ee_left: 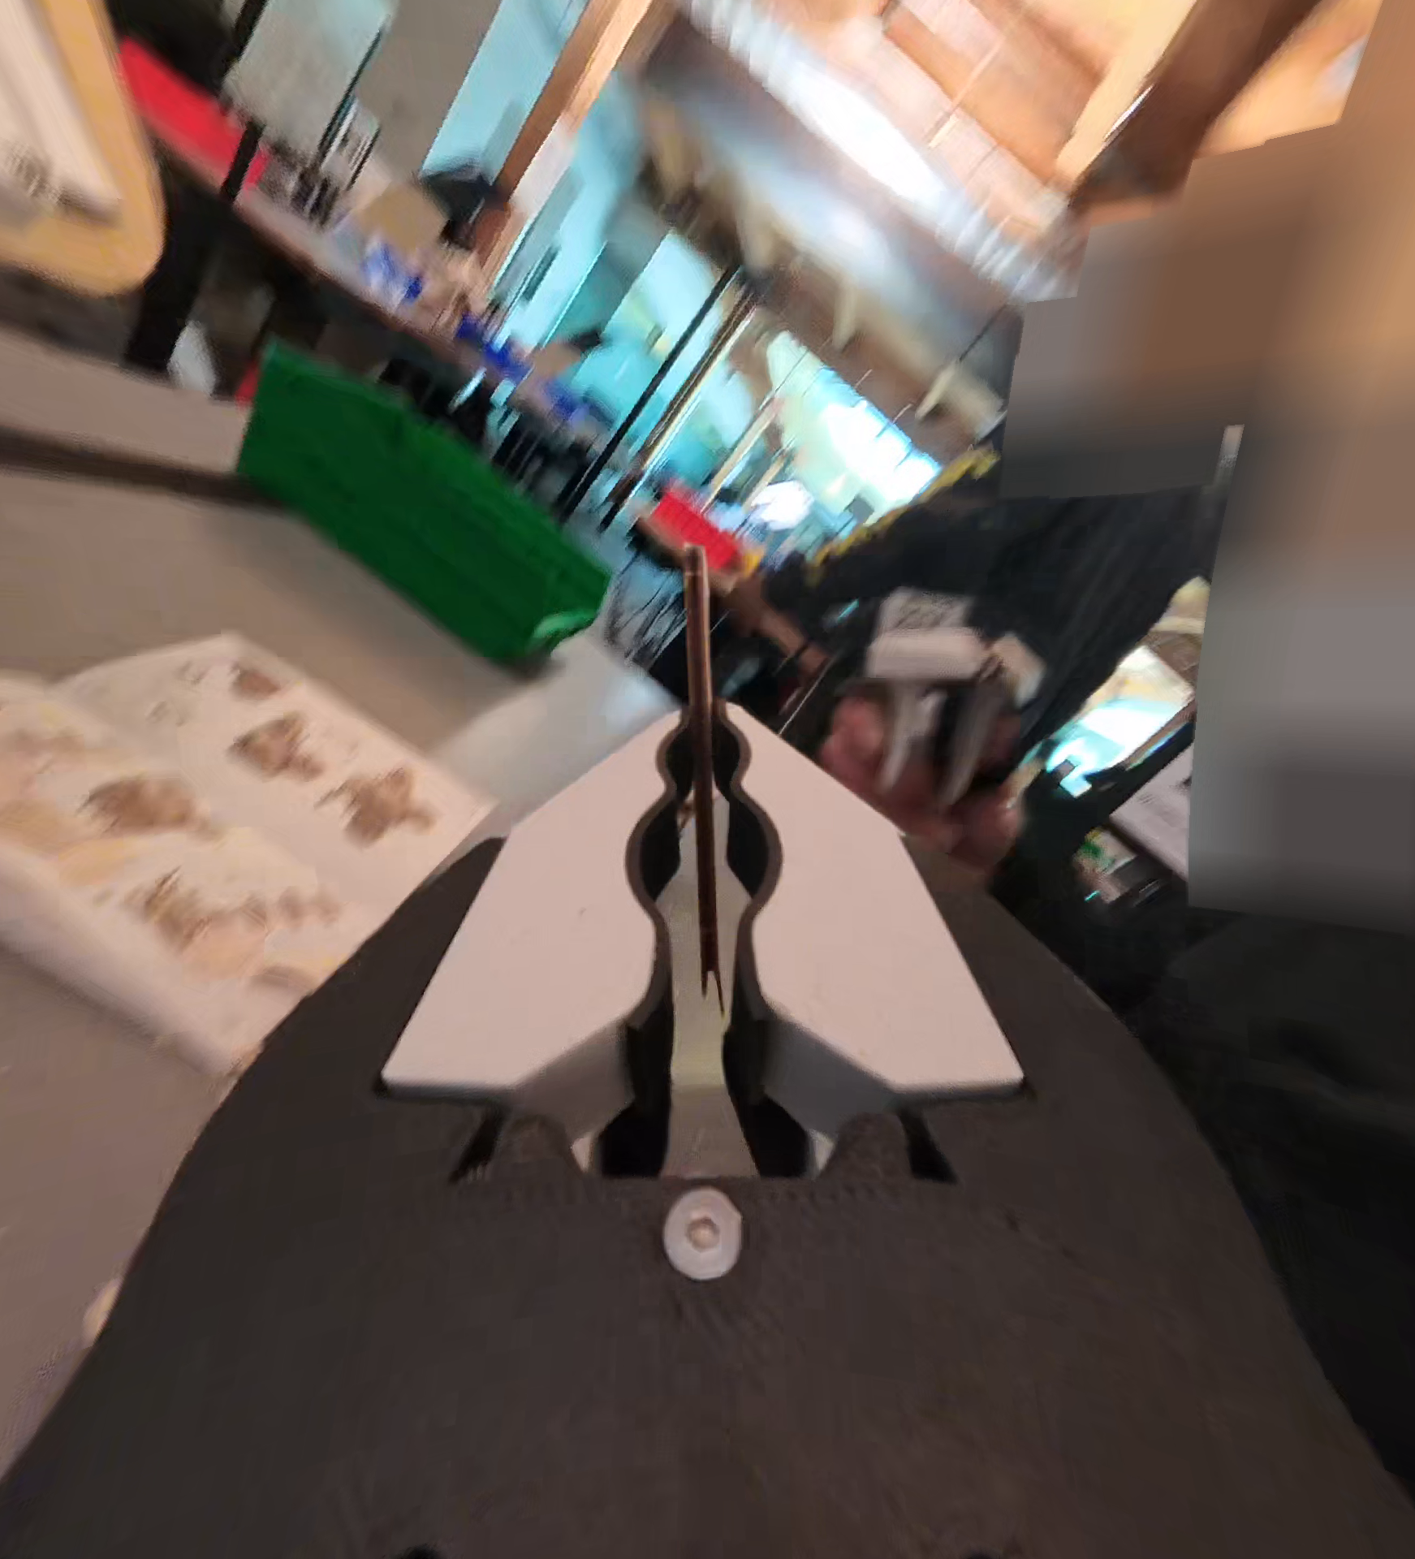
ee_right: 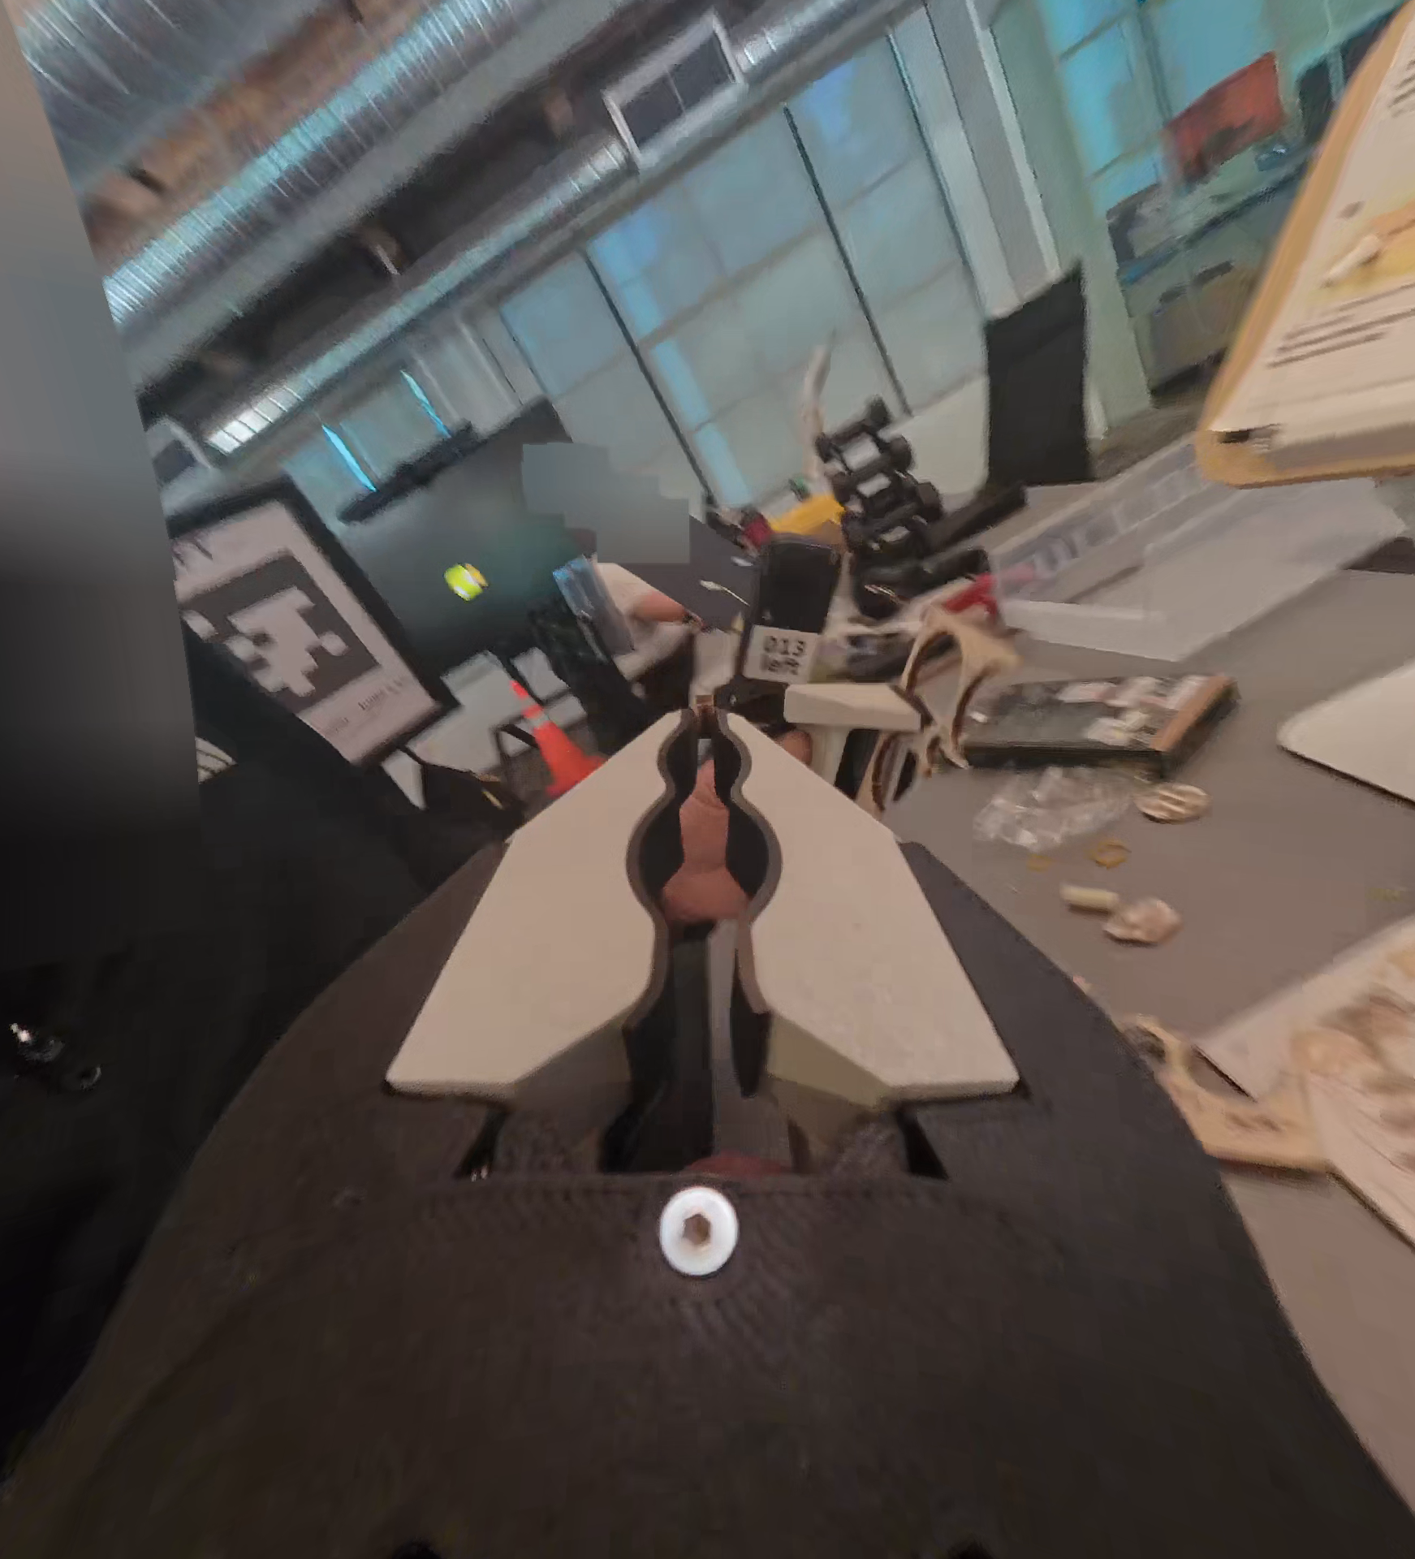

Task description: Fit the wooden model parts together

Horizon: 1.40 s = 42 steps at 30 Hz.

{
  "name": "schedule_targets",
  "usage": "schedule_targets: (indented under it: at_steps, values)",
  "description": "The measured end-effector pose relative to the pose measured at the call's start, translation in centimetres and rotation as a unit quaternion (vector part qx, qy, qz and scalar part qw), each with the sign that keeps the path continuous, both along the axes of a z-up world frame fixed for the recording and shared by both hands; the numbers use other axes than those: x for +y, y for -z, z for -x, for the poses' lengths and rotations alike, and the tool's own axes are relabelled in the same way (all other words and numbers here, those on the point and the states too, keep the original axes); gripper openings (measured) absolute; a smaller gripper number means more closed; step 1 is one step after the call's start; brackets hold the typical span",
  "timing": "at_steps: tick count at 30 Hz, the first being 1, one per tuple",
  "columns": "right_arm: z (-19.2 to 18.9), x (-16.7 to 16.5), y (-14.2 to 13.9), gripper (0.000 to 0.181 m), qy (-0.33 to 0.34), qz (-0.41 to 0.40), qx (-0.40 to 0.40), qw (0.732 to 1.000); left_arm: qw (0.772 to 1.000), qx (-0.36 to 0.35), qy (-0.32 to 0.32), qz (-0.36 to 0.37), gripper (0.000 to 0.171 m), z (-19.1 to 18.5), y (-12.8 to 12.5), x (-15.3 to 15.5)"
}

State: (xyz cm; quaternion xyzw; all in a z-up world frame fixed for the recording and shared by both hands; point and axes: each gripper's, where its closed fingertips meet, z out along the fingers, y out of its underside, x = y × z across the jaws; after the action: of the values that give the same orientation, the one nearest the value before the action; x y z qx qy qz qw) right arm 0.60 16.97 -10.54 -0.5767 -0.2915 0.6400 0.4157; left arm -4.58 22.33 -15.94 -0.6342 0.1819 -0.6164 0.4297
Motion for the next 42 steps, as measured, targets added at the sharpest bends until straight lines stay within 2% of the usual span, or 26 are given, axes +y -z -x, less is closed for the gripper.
schedule_targets:
  at_steps: [4, 7, 11, 14, 17, 20, 22, 24, 25, 28, 31, 34, 39, 42]
  values:
    - [-7.6, 1.8, 0.9, 0.001, 0.097, -0.012, -0.068, 0.993, 0.990, 0.104, -0.027, 0.089, 0.001, 1.8, 6.7, 0.5]
    - [-14.1, 2.9, 3.2, 0.001, 0.166, 0.011, -0.135, 0.977, 0.976, 0.175, -0.060, 0.114, 0.002, 3.5, 10.9, 1.0]
    - [-19.0, 2.6, 6.4, 0.000, 0.197, 0.054, -0.195, 0.959, 0.960, 0.236, -0.067, 0.136, 0.036, 4.4, 13.2, 1.1]
    - [-20.5, 2.5, 8.7, 0.001, 0.194, 0.093, -0.214, 0.953, 0.941, 0.295, -0.105, 0.126, 0.072, 5.7, 14.0, 1.8]
    - [-20.7, 2.4, 10.6, 0.001, 0.178, 0.113, -0.239, 0.948, 0.920, 0.351, -0.160, 0.076, 0.085, 6.6, 13.1, 2.7]
    - [-20.1, 2.3, 10.8, 0.001, 0.152, 0.136, -0.213, 0.955, 0.906, 0.390, -0.163, -0.018, 0.081, 3.5, 10.3, 2.7]
    - [-19.5, 2.2, 10.4, 0.001, 0.136, 0.147, -0.186, 0.962, 0.906, 0.390, -0.144, -0.082, 0.075, 0.0, 8.1, 2.7]
    - [-18.8, 2.1, 9.7, 0.001, 0.119, 0.161, -0.147, 0.969, 0.919, 0.350, -0.101, -0.153, 0.060, -4.8, 5.2, 1.8]
    - [-18.5, 2.0, 9.1, 0.001, 0.111, 0.169, -0.124, 0.972, 0.918, 0.336, -0.082, -0.194, 0.054, -7.2, 4.0, 1.2]
    - [-17.3, 1.5, 8.1, 0.001, 0.088, 0.186, -0.075, 0.976, 0.888, 0.326, -0.022, -0.325, 0.039, -13.9, 1.8, -1.1]
    - [-16.5, 1.0, 7.3, 0.001, 0.081, 0.193, -0.047, 0.977, 0.857, 0.321, 0.029, -0.403, 0.035, -19.1, 1.5, -3.5]
    - [-16.4, 0.8, 7.3, 0.001, 0.086, 0.203, -0.039, 0.975, 0.831, 0.322, 0.050, -0.451, 0.025, -21.9, 1.8, -4.6]
    - [-16.6, 0.1, 7.6, 0.001, 0.075, 0.215, -0.045, 0.973, 0.807, 0.335, 0.063, -0.482, 0.010, -23.5, 3.1, -5.1]
    - [-16.9, -0.2, 7.8, 0.001, 0.057, 0.216, -0.067, 0.972, 0.806, 0.325, 0.082, -0.488, 0.007, -23.7, 3.2, -5.5]
